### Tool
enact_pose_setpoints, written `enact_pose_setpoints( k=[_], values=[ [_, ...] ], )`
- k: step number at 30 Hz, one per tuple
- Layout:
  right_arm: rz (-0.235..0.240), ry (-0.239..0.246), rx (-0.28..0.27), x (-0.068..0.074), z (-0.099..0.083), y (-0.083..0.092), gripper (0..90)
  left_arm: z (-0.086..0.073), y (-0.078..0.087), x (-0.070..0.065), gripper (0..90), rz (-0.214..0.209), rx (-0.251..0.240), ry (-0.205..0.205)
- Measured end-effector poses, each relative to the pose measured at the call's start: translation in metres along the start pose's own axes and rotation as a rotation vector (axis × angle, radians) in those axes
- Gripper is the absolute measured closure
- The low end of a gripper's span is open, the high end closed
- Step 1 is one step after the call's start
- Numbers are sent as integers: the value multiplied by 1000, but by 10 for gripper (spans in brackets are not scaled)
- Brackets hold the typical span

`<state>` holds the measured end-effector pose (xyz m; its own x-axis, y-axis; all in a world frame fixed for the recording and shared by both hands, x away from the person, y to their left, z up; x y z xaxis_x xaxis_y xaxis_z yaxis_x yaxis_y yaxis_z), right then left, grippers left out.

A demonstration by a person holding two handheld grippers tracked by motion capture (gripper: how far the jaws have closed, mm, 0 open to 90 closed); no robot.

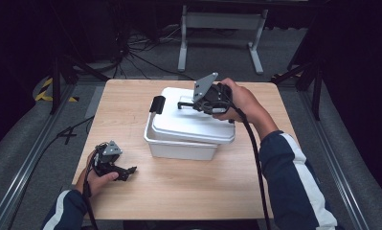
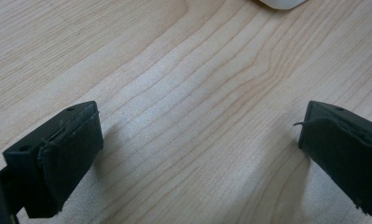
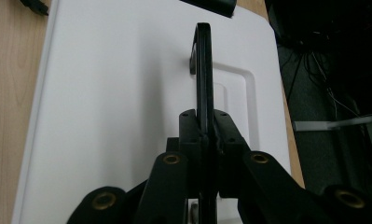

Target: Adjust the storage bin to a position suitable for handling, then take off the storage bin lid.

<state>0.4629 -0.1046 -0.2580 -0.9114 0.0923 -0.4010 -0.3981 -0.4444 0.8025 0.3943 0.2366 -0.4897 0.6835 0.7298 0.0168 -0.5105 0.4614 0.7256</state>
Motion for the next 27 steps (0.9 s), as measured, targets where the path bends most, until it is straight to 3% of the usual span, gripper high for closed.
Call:
enact_pose_setpoints(
  k=[11,27],
  values=[
    [-22,-6,4,2,-18,25,844,0,0,0,2,3,0,-7],
    [-73,-63,1,1,-59,63,842,-1,0,0,2,2,-1,1]
  ],
)
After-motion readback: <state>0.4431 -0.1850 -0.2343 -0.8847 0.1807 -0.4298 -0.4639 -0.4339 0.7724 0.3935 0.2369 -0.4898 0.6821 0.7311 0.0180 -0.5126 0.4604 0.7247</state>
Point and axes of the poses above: each handheld gripper's, and its own axes: y roughly backward along the jaws, z roughly out of its top, x roughly to its left, the point moved 1 cm from there along -y, roughly forward along the jaws, and after that the axes turned 3 degrees about z, right-handed, at the moved point
